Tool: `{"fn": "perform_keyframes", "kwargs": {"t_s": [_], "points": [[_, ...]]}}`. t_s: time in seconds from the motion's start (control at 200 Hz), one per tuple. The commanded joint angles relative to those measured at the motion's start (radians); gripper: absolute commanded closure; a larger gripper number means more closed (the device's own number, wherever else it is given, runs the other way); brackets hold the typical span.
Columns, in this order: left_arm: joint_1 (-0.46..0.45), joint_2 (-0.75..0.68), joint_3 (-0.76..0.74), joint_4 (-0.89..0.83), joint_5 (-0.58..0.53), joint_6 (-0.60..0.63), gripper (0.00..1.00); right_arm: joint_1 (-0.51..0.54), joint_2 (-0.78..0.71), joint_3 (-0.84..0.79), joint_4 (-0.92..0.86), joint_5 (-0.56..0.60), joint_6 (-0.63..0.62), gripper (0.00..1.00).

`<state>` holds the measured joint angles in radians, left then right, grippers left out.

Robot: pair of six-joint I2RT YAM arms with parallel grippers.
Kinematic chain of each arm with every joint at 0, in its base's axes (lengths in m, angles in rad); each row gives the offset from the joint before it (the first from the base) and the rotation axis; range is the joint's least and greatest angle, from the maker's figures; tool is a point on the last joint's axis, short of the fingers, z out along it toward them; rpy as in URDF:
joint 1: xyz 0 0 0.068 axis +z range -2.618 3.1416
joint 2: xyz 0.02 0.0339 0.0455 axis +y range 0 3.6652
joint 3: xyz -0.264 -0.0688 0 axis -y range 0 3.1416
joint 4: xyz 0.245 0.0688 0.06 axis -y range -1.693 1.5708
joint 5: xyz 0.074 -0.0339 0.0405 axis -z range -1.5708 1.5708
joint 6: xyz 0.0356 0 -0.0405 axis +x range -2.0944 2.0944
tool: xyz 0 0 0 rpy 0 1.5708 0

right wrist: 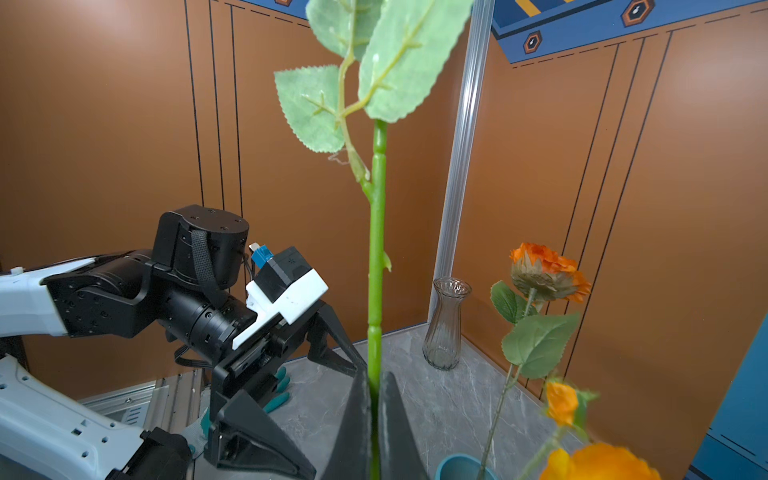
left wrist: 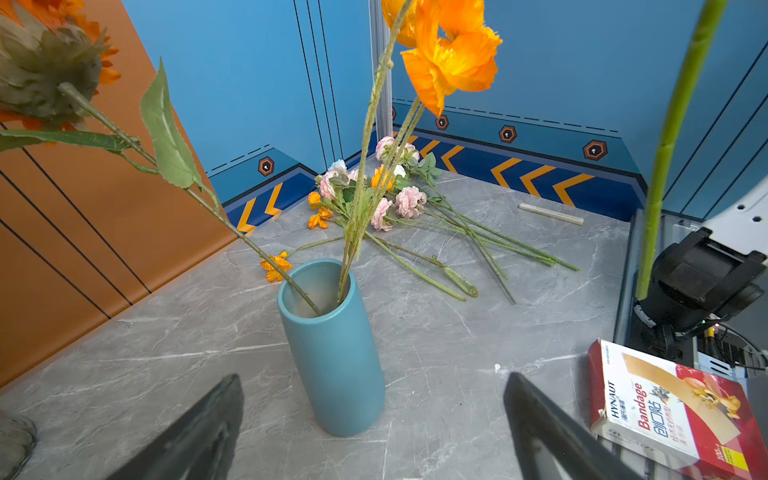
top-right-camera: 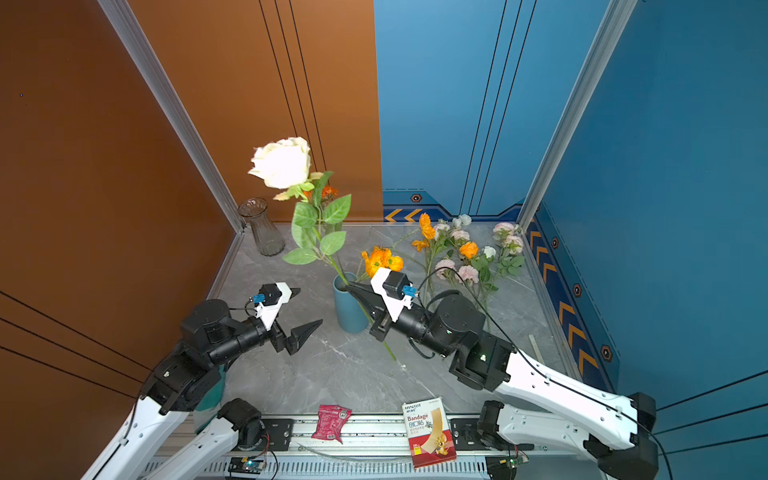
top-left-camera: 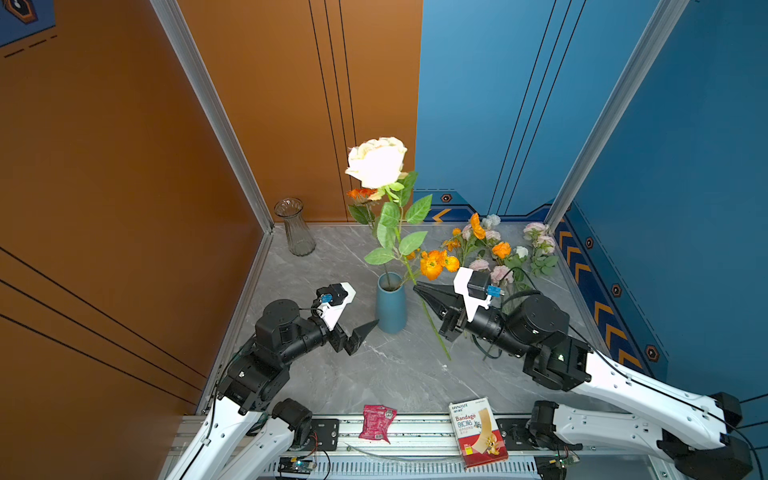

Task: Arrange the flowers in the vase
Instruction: 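Carry the white rose over the teal vase and lower its stem in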

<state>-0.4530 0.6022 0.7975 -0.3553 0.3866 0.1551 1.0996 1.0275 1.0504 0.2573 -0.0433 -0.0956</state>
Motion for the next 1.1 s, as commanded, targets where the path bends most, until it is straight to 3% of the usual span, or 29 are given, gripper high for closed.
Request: {"fn": "perform_keyframes", "kwargs": {"t_s": [0.0, 0.235, 0.561, 0.751, 1.091], "points": [[0.019, -0.019, -0.018, 0.04, 0.052, -0.026, 0.02, -0.01, 0.108, 0.08, 0.135, -0.055, -0.038, 1.0], [0.037, -0.03, -0.024, 0.057, 0.084, -0.037, 0.02, -0.073, 0.381, 0.288, 0.273, -0.095, 0.046, 1.0], [0.069, -0.024, -0.028, 0.074, 0.122, -0.054, 0.02, -0.109, 0.661, 0.467, 0.45, 0.008, -0.003, 1.0], [0.087, -0.015, -0.029, 0.087, 0.16, -0.067, 0.02, -0.134, 0.721, 0.51, 0.444, 0.021, -0.065, 1.0], [0.177, -0.003, -0.04, 0.154, 0.262, -0.125, 0.02, -0.163, 0.699, 0.545, 0.382, 0.022, -0.098, 1.0]]}}
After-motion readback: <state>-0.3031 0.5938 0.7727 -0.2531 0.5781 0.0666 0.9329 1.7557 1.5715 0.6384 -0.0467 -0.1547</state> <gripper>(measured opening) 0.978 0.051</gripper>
